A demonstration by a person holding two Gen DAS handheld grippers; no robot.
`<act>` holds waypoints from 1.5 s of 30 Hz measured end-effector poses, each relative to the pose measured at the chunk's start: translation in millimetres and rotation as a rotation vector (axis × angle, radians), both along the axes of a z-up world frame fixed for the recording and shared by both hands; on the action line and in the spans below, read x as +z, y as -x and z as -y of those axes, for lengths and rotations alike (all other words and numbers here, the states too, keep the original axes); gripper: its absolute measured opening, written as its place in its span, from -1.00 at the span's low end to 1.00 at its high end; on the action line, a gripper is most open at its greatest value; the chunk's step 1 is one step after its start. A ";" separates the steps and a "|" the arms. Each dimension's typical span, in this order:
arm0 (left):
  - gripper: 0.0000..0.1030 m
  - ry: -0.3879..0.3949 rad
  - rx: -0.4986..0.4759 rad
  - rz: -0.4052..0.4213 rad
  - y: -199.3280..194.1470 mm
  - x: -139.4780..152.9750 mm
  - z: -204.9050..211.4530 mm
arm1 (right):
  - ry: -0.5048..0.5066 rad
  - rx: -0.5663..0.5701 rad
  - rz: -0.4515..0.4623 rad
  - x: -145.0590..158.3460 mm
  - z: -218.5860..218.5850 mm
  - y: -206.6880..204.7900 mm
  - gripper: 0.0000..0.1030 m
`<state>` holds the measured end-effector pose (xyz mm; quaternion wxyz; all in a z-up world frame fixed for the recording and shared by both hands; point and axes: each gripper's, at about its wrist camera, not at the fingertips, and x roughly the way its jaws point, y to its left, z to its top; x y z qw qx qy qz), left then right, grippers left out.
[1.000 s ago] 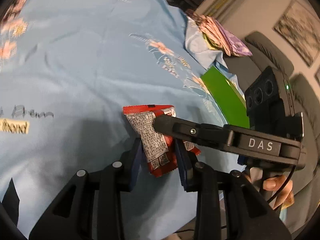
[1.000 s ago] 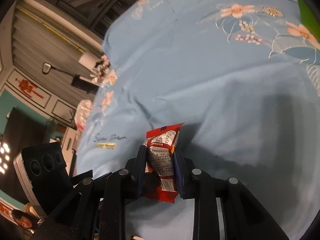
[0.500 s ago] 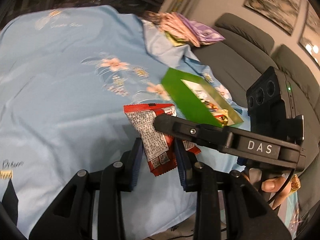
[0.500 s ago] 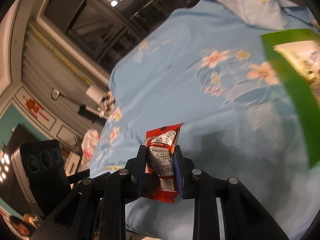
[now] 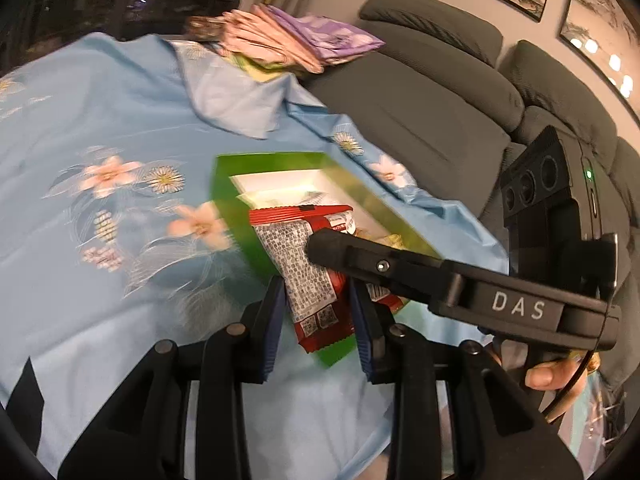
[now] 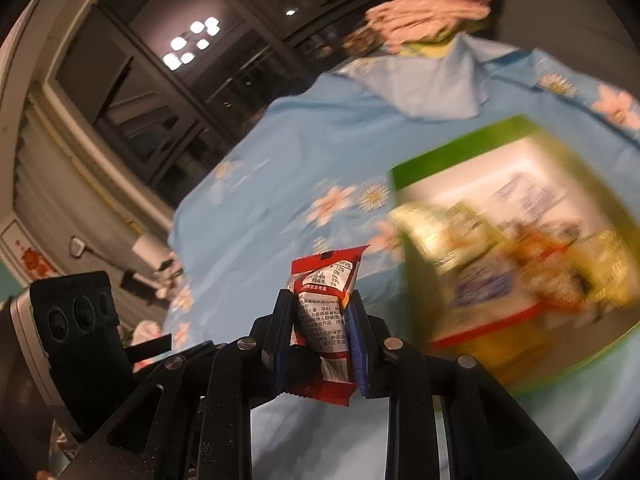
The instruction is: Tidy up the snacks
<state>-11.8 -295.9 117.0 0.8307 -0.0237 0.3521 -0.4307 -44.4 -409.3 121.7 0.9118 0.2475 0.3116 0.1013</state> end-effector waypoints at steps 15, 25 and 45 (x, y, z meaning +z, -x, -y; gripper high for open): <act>-0.39 -0.120 -0.047 0.001 -69.6 6.0 109.9 | 0.040 -0.153 -0.113 9.8 93.4 -65.2 -0.45; -0.37 -0.212 0.004 0.001 -77.4 -21.1 117.5 | 0.096 -0.200 -0.204 -12.5 85.0 -80.3 -0.42; 0.99 -0.327 -0.005 -0.055 -11.3 -38.1 87.1 | 0.234 -0.357 -0.410 5.1 52.1 16.4 0.87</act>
